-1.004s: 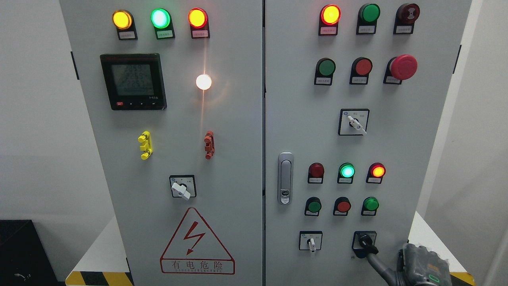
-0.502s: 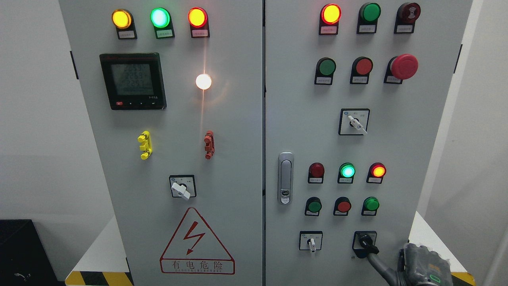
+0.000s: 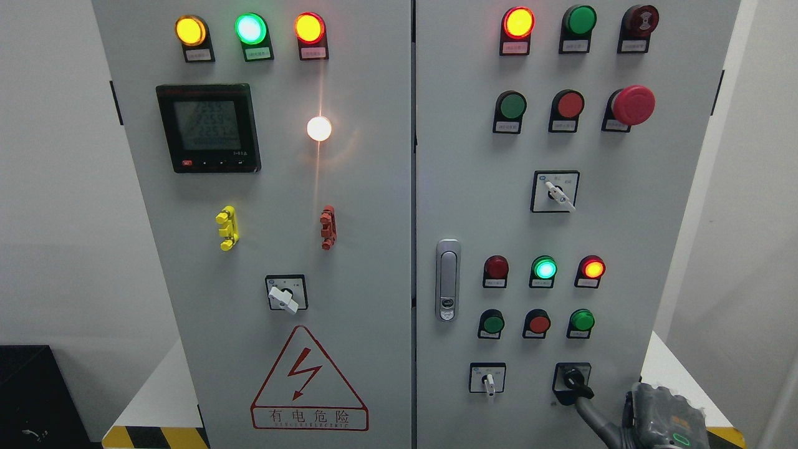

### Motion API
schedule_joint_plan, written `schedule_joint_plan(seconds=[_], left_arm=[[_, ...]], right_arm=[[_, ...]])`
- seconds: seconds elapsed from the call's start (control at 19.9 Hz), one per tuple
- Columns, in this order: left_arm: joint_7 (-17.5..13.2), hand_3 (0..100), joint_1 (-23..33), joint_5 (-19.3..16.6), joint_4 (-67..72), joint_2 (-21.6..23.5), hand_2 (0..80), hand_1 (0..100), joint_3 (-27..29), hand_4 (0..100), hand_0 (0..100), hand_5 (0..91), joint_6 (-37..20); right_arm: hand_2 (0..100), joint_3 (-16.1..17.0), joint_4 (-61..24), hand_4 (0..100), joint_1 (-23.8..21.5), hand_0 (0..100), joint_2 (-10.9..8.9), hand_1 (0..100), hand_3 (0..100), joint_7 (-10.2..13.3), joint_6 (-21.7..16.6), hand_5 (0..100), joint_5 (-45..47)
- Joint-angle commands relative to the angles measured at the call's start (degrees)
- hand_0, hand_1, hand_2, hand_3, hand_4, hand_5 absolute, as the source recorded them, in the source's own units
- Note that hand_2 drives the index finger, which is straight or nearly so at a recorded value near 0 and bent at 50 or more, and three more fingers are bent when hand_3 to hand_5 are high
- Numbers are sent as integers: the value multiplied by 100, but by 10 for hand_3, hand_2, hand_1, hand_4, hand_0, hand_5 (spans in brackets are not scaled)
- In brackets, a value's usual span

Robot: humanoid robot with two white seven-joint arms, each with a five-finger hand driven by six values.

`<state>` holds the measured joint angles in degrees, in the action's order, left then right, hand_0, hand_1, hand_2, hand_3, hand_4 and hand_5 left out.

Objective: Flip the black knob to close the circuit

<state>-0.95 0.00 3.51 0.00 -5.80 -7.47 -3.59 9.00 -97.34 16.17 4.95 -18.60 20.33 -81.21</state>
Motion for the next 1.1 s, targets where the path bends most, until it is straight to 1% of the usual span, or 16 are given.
schedule_joint_plan(seconds=[0.0,0.1,0.35,0.65,0.7,0.95,1.05], left_arm=[[-2,0,123,0,-132,0,0,556,0,0,120,0,-36],[-2,0,123,0,-132,0,0,556,0,0,120,0,-36],[-2,0,123,0,-132,0,0,556,0,0,120,0,-36],[-2,0,123,0,-132,0,0,556,0,0,120,0,-36],[-2,0,123,0,-132,0,0,556,0,0,120,0,-36],[-2,0,123,0,-132,0,0,556,0,0,120,0,-36],[-2,0,123,0,-132,0,0,556,0,0,120,0,-36]], right_arm=[[893,-127,74,914,-27,0,6,0,1000,23,-20,973,8],[894,-206,83,914,-27,0,6,0,1000,32,-20,973,8],[894,-232,101,914,-27,0,-3,0,1000,49,-20,971,8],[893,-425,4,915,-141,0,-12,0,1000,84,-3,970,8],[892,-435,-31,915,-150,0,-12,0,1000,119,-3,969,8],[890,-443,-145,915,-202,0,-20,0,1000,129,-3,969,87],[886,-443,-303,915,-307,0,-20,0,1000,163,-3,968,140]])
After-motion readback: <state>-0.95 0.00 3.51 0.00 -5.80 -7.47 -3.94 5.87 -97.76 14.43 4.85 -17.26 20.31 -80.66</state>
